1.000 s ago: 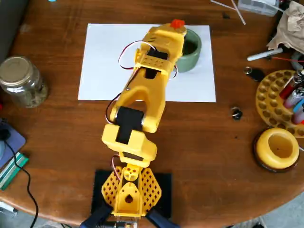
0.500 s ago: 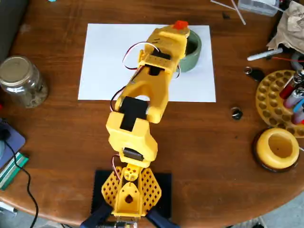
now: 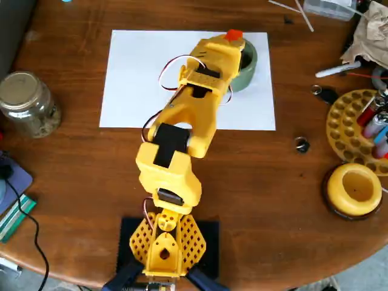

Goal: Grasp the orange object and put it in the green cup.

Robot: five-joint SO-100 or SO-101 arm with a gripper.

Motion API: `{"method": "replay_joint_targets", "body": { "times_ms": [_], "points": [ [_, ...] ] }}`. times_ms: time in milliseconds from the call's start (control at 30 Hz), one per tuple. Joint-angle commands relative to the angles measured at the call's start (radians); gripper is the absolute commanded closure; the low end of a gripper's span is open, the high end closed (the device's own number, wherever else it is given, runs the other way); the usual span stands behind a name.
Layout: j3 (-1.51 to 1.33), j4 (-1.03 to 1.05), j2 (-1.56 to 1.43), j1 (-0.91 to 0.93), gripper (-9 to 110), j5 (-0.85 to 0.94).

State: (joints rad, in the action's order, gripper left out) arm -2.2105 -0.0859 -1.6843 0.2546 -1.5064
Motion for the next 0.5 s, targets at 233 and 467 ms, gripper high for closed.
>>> {"method": "replay_joint_targets", "body": {
  "times_ms": [233, 467],
  "points": [
    [-0.023, -0.015, -0.055, -0.002, 78, 0.015],
    [-0.023, -0.012, -0.060, -0.003, 78, 0.017]
  ]
}}
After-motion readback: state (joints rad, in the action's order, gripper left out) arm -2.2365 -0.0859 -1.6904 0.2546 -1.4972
